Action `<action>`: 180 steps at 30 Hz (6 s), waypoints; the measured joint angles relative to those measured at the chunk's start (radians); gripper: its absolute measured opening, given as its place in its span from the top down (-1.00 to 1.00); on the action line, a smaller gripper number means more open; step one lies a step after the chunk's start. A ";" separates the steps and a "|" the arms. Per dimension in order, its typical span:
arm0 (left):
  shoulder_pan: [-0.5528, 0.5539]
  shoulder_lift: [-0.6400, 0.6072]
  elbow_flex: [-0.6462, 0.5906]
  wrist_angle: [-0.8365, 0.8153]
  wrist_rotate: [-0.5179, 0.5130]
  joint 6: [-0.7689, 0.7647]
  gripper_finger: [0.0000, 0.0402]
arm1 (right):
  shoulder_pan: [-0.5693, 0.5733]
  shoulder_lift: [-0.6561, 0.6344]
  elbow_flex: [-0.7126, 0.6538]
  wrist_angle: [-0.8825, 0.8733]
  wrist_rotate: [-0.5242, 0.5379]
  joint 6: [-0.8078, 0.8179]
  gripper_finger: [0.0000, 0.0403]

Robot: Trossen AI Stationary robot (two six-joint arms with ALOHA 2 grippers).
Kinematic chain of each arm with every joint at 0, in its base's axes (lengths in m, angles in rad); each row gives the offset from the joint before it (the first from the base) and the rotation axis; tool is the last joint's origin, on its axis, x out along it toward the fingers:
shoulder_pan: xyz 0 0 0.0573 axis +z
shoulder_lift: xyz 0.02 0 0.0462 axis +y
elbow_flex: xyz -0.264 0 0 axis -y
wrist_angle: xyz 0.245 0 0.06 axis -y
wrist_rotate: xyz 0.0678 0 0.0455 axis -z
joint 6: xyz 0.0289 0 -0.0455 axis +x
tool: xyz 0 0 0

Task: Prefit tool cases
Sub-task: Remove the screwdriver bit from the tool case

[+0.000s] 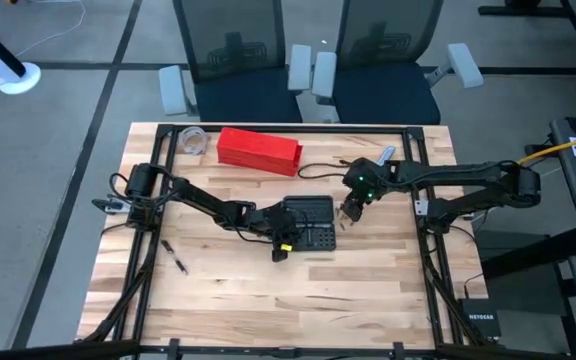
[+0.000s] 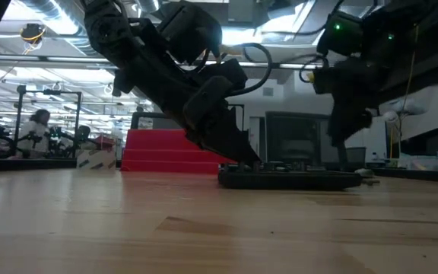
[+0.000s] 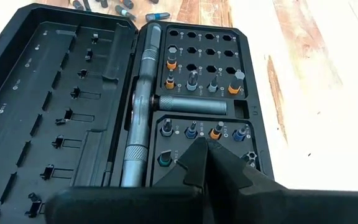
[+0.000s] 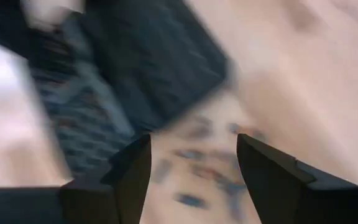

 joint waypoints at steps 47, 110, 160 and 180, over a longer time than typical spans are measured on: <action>0.009 0.001 0.000 -0.001 -0.001 0.004 1.00 | 0.353 0.388 0.193 0.109 0.257 -0.216 0.26; 0.015 0.001 0.000 -0.006 -0.005 0.009 1.00 | 0.084 -0.004 0.053 -0.328 0.486 0.078 0.97; 0.030 -0.149 -0.051 -0.119 -0.043 0.248 1.00 | 0.502 0.436 0.352 0.039 0.250 -0.132 0.27; 0.018 -0.084 -0.051 -0.046 -0.015 0.217 1.00 | 0.478 0.504 0.365 -0.027 0.261 -0.134 0.35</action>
